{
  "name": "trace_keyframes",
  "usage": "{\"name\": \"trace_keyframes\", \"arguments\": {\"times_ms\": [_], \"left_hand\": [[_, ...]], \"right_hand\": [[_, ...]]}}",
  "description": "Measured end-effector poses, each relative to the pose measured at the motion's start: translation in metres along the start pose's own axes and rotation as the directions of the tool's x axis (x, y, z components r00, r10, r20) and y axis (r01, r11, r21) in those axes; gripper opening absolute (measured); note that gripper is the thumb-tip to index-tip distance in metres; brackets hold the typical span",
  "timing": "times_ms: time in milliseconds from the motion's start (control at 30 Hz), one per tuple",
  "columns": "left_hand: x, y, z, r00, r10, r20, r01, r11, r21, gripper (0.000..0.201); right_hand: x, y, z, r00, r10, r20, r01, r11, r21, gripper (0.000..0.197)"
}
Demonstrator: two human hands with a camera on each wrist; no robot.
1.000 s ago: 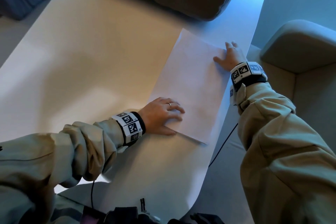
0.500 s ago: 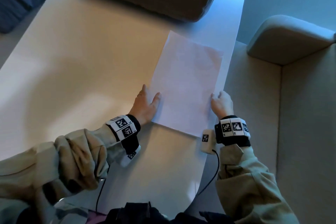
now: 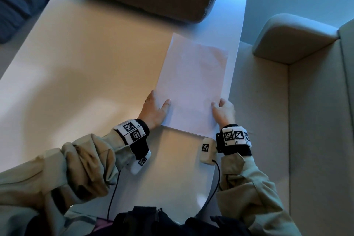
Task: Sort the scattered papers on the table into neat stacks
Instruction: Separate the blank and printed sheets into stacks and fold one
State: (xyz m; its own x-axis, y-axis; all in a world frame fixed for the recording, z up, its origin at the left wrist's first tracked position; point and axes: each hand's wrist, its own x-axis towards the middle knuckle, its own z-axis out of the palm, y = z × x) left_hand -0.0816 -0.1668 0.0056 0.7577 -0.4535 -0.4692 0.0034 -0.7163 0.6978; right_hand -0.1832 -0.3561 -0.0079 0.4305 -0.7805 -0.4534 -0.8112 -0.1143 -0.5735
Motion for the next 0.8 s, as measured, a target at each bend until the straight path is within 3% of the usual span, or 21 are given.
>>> {"name": "trace_keyframes", "arguments": {"times_ms": [67,133,200,267,300,367,800], "left_hand": [[0.002,-0.003,-0.003,0.999,0.052,0.0,-0.052,0.994,0.092,0.067],[0.005,-0.008,-0.004,0.981,0.19,0.041,-0.194,0.936,0.295,0.065],[0.009,-0.013,0.0,0.932,0.325,0.163,-0.36,0.765,0.533,0.06],[0.011,-0.017,0.005,0.895,0.342,0.287,-0.442,0.589,0.677,0.059],[0.013,-0.021,0.007,0.893,0.32,0.317,-0.447,0.546,0.709,0.06],[0.016,-0.026,0.011,0.9,0.275,0.339,-0.436,0.528,0.729,0.063],[0.015,-0.034,0.015,0.903,0.268,0.336,-0.43,0.521,0.738,0.068]], "right_hand": [[-0.004,-0.005,-0.005,0.999,-0.041,-0.032,0.04,0.999,-0.019,0.022],[-0.012,-0.007,-0.007,0.98,-0.189,-0.063,0.175,0.969,-0.174,0.053],[-0.024,-0.009,0.003,0.947,-0.322,-0.006,0.3,0.888,-0.348,0.069],[-0.035,-0.007,0.023,0.94,-0.306,0.151,0.338,0.78,-0.526,0.074],[-0.039,-0.004,0.033,0.936,-0.274,0.22,0.352,0.736,-0.578,0.074],[-0.045,0.002,0.05,0.932,-0.236,0.274,0.358,0.706,-0.611,0.074],[-0.048,0.017,0.072,0.946,-0.261,0.193,0.324,0.711,-0.625,0.073]]}}
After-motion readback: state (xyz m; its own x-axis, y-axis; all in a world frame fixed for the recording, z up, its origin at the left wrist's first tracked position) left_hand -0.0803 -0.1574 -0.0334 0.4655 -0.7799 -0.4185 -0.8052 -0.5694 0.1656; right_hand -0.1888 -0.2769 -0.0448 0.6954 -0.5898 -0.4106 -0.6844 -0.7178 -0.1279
